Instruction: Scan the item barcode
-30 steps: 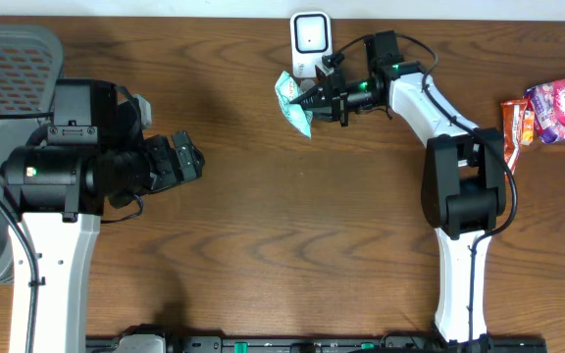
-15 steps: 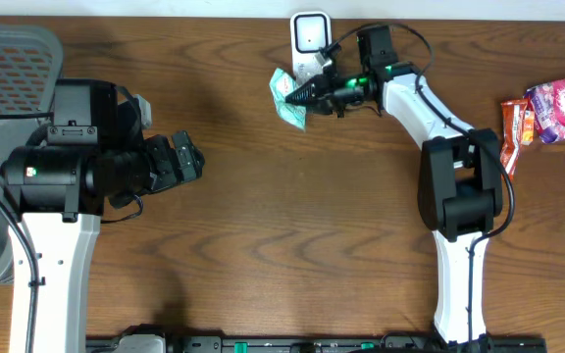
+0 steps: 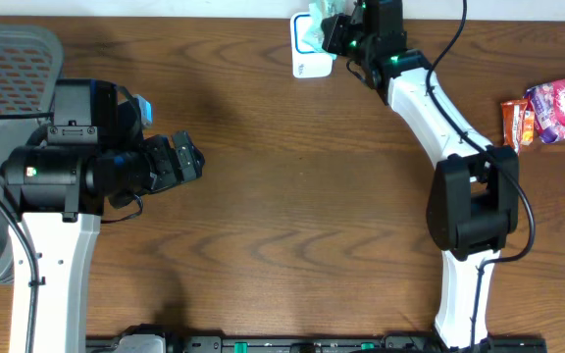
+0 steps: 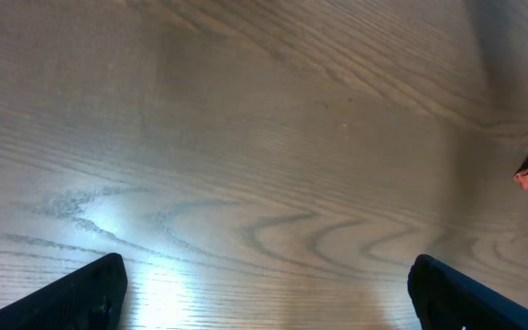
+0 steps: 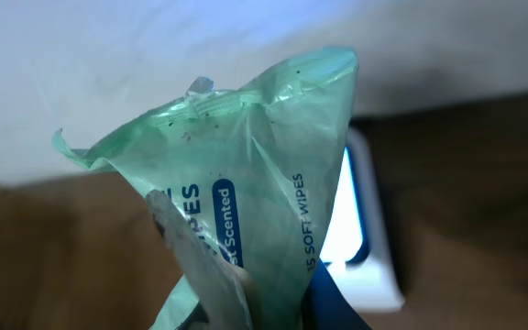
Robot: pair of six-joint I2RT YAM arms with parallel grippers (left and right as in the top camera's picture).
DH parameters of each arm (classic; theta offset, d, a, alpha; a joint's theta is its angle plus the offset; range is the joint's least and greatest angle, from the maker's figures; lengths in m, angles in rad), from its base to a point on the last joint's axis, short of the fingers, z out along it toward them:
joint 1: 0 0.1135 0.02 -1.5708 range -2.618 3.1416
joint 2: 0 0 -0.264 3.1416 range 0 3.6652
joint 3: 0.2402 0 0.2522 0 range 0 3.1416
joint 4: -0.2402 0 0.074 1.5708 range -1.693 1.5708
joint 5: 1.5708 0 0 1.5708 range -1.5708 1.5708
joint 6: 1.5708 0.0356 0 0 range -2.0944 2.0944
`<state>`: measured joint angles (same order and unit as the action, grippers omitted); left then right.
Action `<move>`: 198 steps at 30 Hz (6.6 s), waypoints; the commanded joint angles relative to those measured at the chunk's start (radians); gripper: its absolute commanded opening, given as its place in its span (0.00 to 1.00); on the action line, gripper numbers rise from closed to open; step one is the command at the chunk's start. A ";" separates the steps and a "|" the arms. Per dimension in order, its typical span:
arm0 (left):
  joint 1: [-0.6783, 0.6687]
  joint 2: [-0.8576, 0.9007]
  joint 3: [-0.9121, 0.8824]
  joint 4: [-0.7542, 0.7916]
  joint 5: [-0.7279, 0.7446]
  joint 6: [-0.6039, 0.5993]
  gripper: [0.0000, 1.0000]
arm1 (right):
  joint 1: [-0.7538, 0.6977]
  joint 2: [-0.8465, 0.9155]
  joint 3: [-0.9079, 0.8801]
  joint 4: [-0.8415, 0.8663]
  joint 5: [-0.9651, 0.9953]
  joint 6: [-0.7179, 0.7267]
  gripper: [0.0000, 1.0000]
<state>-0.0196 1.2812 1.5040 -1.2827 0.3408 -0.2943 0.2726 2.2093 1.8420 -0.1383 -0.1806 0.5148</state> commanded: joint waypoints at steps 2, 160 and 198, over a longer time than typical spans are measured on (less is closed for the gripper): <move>0.005 -0.001 0.011 -0.005 -0.003 0.002 0.98 | 0.011 0.058 0.004 0.078 0.122 0.033 0.01; 0.005 -0.001 0.011 -0.005 -0.003 0.002 0.98 | -0.226 -2.081 -1.715 0.132 -0.093 -0.426 0.99; 0.005 -0.001 0.011 -0.004 -0.003 0.002 0.98 | -0.226 -2.205 -1.836 0.060 0.165 -0.490 0.99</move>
<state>-0.0196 1.2812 1.5040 -1.2831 0.3408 -0.2947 0.0525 0.0128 0.0071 -0.0711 -0.0311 0.0456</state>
